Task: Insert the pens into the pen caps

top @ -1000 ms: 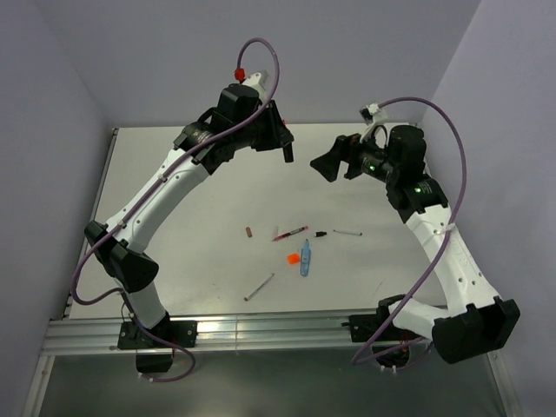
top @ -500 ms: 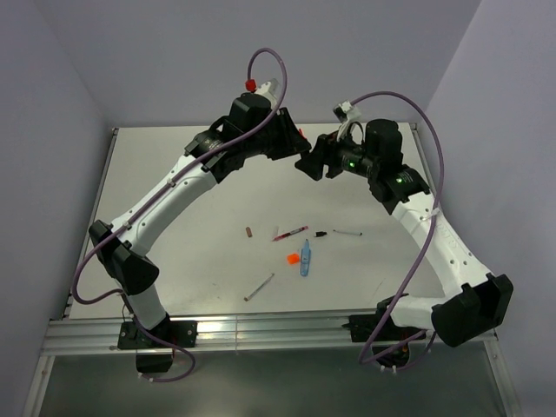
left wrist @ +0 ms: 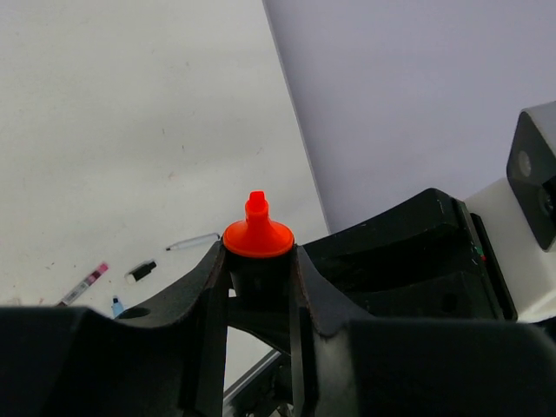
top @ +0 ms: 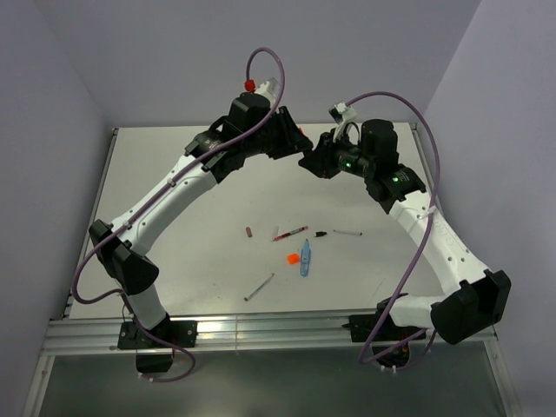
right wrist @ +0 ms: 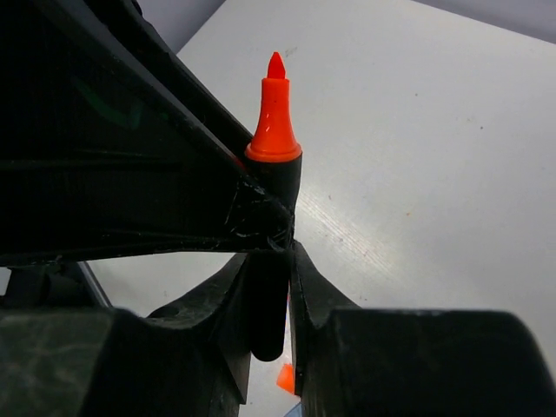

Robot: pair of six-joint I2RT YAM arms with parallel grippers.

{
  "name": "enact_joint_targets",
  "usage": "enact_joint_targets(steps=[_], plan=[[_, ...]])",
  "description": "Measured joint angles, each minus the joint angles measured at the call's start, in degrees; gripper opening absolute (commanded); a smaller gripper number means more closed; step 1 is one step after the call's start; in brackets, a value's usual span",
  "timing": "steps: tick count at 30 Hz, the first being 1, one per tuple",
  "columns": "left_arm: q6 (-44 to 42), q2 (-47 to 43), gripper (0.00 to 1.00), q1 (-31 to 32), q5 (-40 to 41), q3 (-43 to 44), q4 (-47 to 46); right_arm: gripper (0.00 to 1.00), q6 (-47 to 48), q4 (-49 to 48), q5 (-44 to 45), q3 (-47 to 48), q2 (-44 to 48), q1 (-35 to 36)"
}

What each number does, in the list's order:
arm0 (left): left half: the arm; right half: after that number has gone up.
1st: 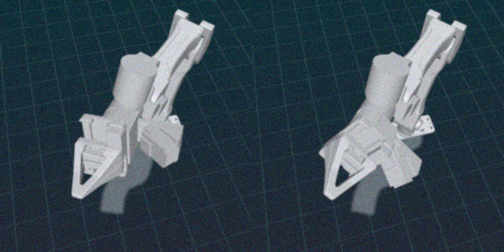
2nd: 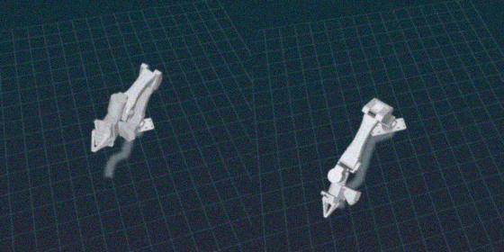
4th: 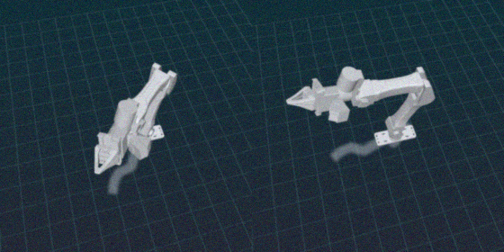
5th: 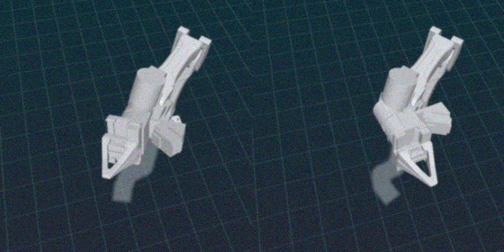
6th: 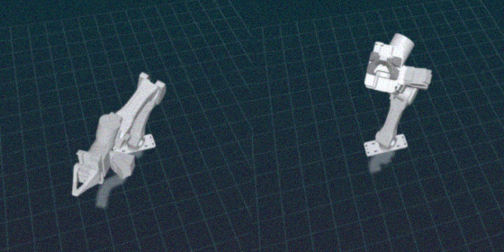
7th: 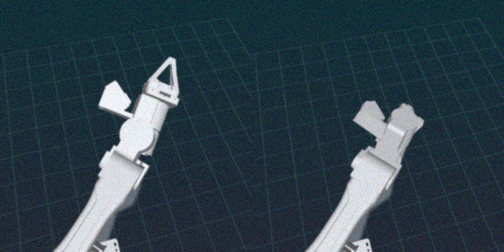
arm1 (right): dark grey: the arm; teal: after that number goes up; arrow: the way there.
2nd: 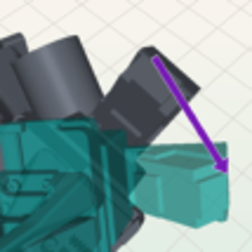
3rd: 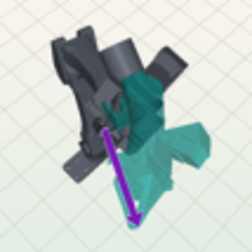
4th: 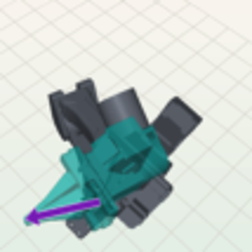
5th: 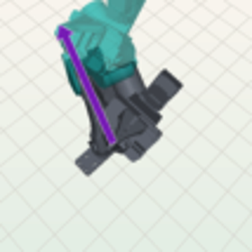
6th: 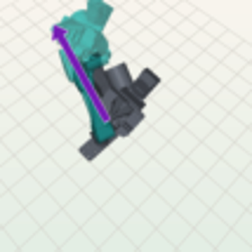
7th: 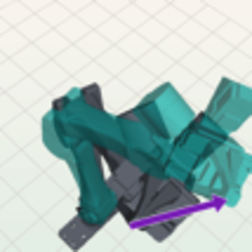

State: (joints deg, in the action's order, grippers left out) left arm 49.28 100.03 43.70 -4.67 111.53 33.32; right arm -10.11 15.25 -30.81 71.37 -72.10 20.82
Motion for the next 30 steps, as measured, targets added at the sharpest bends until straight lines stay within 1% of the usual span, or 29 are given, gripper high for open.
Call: enact_joint_targets(steps=[1, 3, 4, 7, 11, 14, 16, 18, 20, 21, 23, 26, 27, 29, 30], plan=[[0.1, 0.0, 0.29, 0.0, 0.0, -0.4, -0.7, 0.0, 0.2, 0.0, 0.1, 0.0, 0.0, 0.0], [0.0, 0.0, 0.51, 0.0, -0.2, -1.2, -1.7, 0.0, 0.3, 0.5, 0.5, 0.0, 0.0, 0.0], [-0.2, 0.0, 0.69, 0.0, -0.3, -1.5, -1.9, 0.0, 0.5, 0.6, 0.5, 0.0, 0.0, 0.0], [-0.5, 0.0, 0.85, 0.0, -1.0, -1.9, -2.3, 0.0, 0.9, 0.6, 0.3, -0.3, 0.3, 0.0], [-2.5, -0.7, 0.86, -1.8, -2.4, -1.9, -2.7, 0.0, 1.0, 0.6, -0.9, -1.8, 2.1, -0.7], [-5.7, -2.3, 0.84, -5.4, -2.6, -2.0, -2.8, 0.0, 0.9, 0.7, -3.1, -4.9, 5.2, -2.7], [-9.1, -4.9, 0.83, -8.0, -2.6, -3.8, -4.0, 0.0, 0.8, 1.2, -4.7, -7.3, 7.7, -5.4], [-13.6, -8.9, 0.85, -10.0, -3.2, -8.2, -5.8, 0.0, 1.3, 2.1, -6.3, -9.6, 9.8, -9.0], [-17.9, -13.0, 0.84, -10.2, -4.2, -13.0, -6.5, 0.0, 2.9, 5.1, -7.5, -11.1, 11.5, -13.1], [-20.0, -14.7, 0.83, -9.5, -4.1, -15.3, -6.7, 0.0, 3.8, 6.6, -7.5, -11.2, 11.8, -14.6], [-23.6, -16.4, 0.81, -6.0, -2.4, -18.7, -5.8, 0.0, 6.4, 10.6, -6.8, -11.5, 12.4, -17.7], [-25.9, -14.9, 0.8, 1.2, -0.7, -22.0, -4.0, 0.0, 9.7, 16.5, -5.1, -11.7, 13.0, -20.9], [-26.1, -13.2, 0.76, 3.8, -0.4, -23.3, -3.1, 0.0, 10.5, 18.4, -4.5, -11.7, 13.2, -21.7], [-26.3, -9.4, 0.66, 7.1, -0.2, -24.9, -0.8, 0.0, 12.0, 21.5, -3.1, -11.7, 13.6, -23.6], [-26.8, -7.0, 0.59, 8.3, -0.5, -25.6, 0.2, 0.0, 12.7, 22.7, -2.6, -11.7, 13.8, -24.3]])
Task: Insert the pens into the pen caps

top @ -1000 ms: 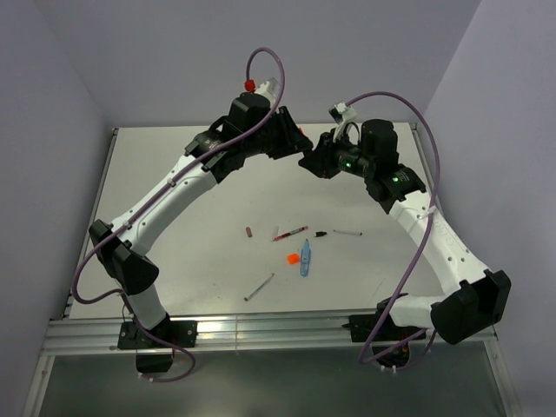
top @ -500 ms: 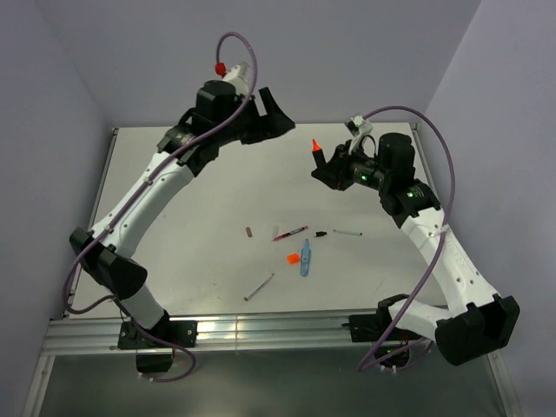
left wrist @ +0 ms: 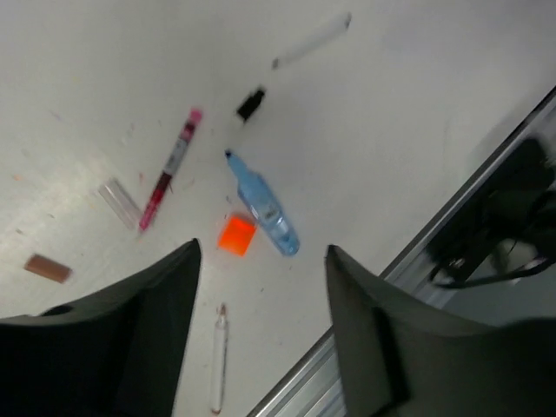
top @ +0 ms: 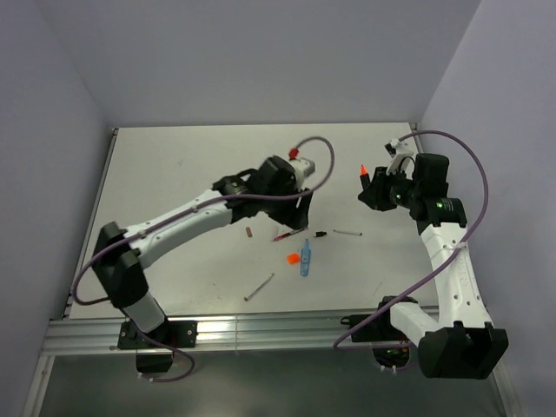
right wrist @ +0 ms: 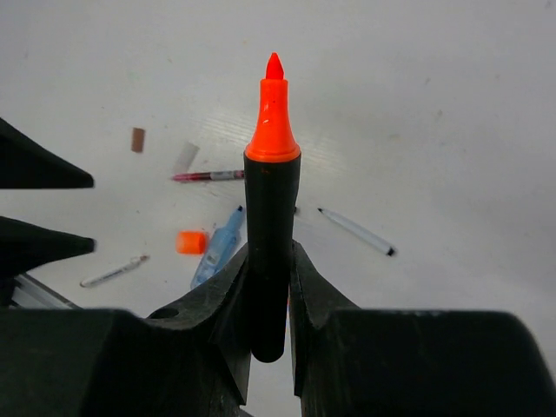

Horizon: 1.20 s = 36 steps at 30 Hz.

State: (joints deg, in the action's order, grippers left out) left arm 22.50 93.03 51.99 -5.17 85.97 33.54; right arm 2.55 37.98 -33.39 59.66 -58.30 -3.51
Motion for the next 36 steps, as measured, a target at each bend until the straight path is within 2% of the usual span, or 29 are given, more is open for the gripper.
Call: enact_joint_targets(steps=[5, 9, 13, 15, 23, 36], plan=[[-8.6, 9.7, 0.57, 2.6, -1.7, -2.1, 4.9, 0.0, 2.5, 4.7, 2.6, 0.0, 0.5, -2.2], [-17.7, 11.1, 0.57, 3.1, -2.4, -1.8, 7.3, 0.0, 3.3, 7.0, 2.9, 0.4, 0.2, -2.7], [-23.9, 12.8, 0.63, 3.4, -2.8, 2.1, 9.7, 0.0, 3.3, 8.1, 2.8, 1.2, -1.2, -2.9], [-26.0, 15.0, 0.63, 4.0, -2.8, 4.0, 10.3, 0.0, 3.4, 8.5, 2.5, 1.4, -2.0, -3.3], [-28.7, 23.0, 0.62, 7.2, -2.5, 4.5, 13.0, 0.0, 4.2, 10.1, 1.3, 2.4, -2.8, -5.7], [-30.3, 26.9, 0.6, 7.1, 0.5, 7.7, 13.5, 0.0, 2.8, 11.0, 4.6, 4.9, -2.6, -8.0]])
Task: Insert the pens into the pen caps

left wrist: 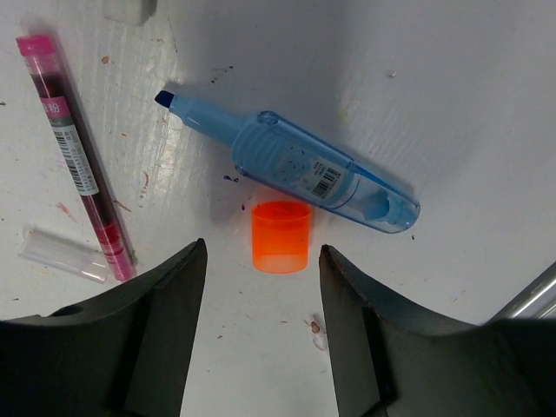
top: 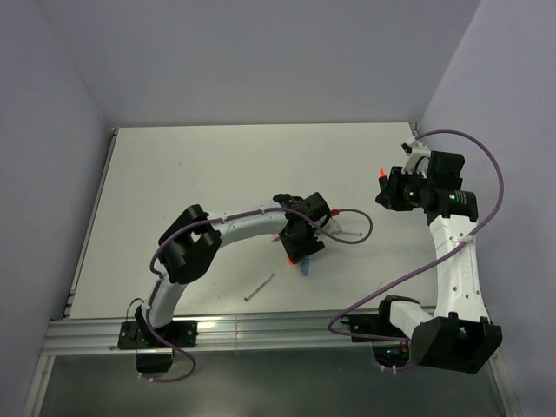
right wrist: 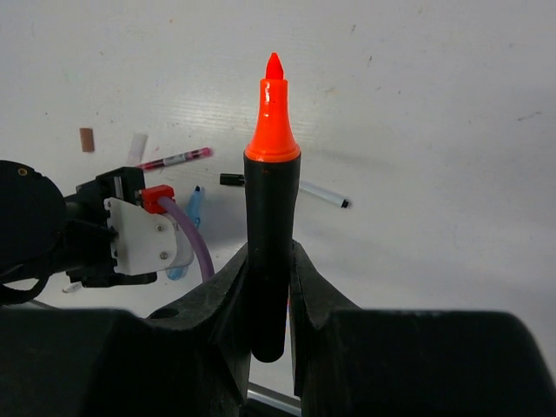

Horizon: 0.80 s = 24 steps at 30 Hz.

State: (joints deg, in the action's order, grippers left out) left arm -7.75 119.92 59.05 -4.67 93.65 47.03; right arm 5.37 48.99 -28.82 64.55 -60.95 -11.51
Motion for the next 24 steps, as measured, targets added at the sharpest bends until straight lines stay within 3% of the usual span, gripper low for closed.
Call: enact_joint_targets(steps=[14, 19, 24], plan=[[-0.3, 3.5, 0.53, 0.1, 1.9, 1.4, 0.3, 0.0, -0.4, 0.6, 0.7, 2.0, -0.1, 0.0], [-0.2, 3.7, 0.38, 0.2, 3.1, 1.6, 0.4, 0.0, -0.3, 1.2, 0.7, 3.8, -0.1, 0.0], [0.2, 3.7, 0.14, 0.4, 3.8, 1.6, 0.4, 0.0, 0.2, 1.3, 0.7, 6.4, -0.3, 0.0]])
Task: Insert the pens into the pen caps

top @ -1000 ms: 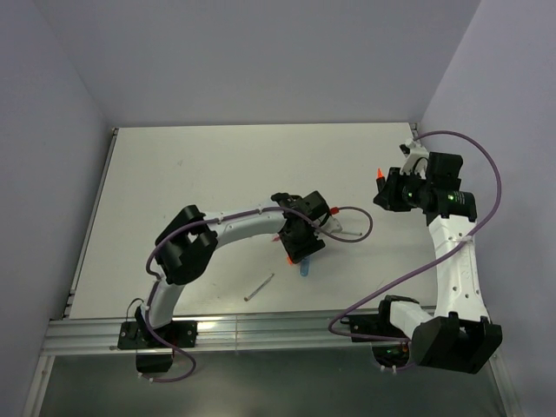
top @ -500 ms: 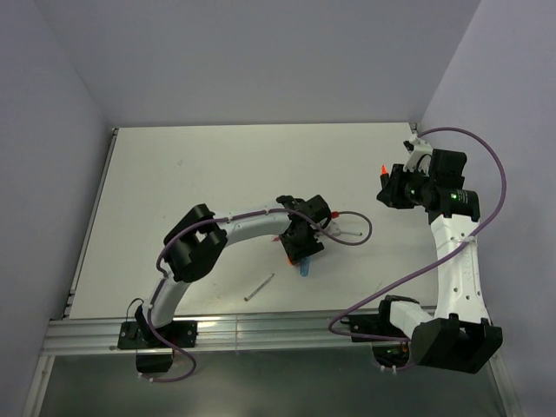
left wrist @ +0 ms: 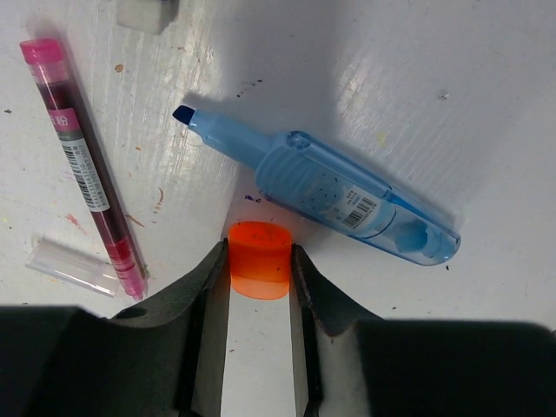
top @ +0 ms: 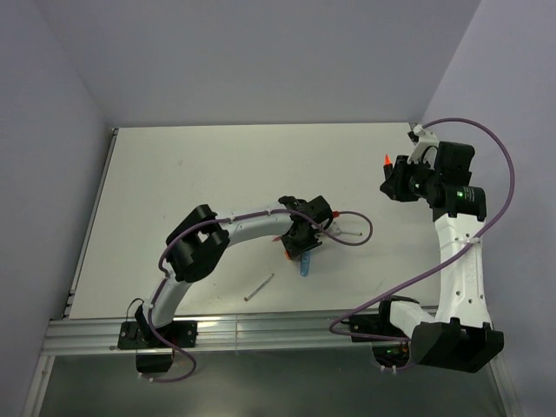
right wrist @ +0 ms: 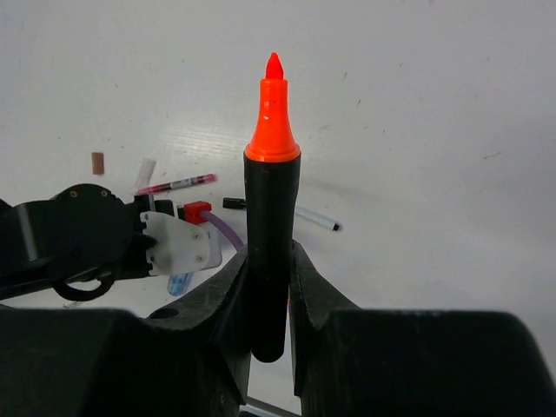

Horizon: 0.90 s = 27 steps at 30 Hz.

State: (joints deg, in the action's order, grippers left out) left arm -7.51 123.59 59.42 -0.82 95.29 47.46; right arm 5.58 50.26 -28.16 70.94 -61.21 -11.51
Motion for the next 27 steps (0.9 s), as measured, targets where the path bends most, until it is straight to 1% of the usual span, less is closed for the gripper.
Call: enact_joint_targets(steps=[2, 3, 5, 8, 11, 14, 15, 17, 19, 21, 24, 27], plan=[[0.2, 0.0, 0.06, 0.1, 0.3, 0.1, 0.1, 0.0, 0.3, 0.0, -0.3, 0.9, -0.1, 0.0], [0.5, 0.0, 0.0, 0.1, 0.4, 0.4, 0.5, 0.0, 0.6, 0.0, -0.4, 1.3, -0.1, 0.0], [1.1, 0.0, 0.0, 0.1, 0.6, 1.4, 1.9, 0.0, 1.1, 0.0, -0.3, 2.2, -0.2, 0.0], [1.9, -0.4, 0.0, -0.4, 1.1, 5.7, 5.5, 0.0, 1.6, -0.9, 0.0, 4.1, -0.7, 0.0], [3.6, -1.9, 0.0, -2.4, 1.1, 14.0, 8.3, 0.0, 1.7, -3.3, 0.0, 5.6, -1.0, 0.0], [5.7, -4.2, 0.0, -6.7, 2.3, 23.9, 8.9, 0.0, 1.2, -5.5, -1.9, 7.2, -1.3, 0.0], [7.2, -5.6, 0.0, -9.0, 3.5, 27.3, 7.6, 0.0, 0.7, -6.6, -2.8, 7.6, -1.3, 0.2], [10.3, -9.4, 0.0, -13.0, 7.1, 30.3, 3.7, 0.0, -0.5, -9.4, -4.4, 7.7, -1.2, 1.0], [13.4, -15.5, 0.0, -17.2, 10.5, 29.1, -2.8, 0.0, -2.1, -12.9, -5.2, 7.0, -0.8, 2.8], [16.0, -21.3, 0.0, -19.3, 12.9, 25.8, -8.4, 0.0, -3.6, -16.5, -5.2, 5.4, 0.0, 5.7], [20.4, -29.7, 0.0, -19.1, 15.2, 21.3, -17.2, 0.0, -6.3, -22.7, -4.8, 2.1, 1.1, 13.0], [26.0, -32.4, 0.0, -17.9, 14.7, 21.4, -23.0, 0.0, -9.4, -27.3, -4.7, 0.5, 0.7, 19.3]])
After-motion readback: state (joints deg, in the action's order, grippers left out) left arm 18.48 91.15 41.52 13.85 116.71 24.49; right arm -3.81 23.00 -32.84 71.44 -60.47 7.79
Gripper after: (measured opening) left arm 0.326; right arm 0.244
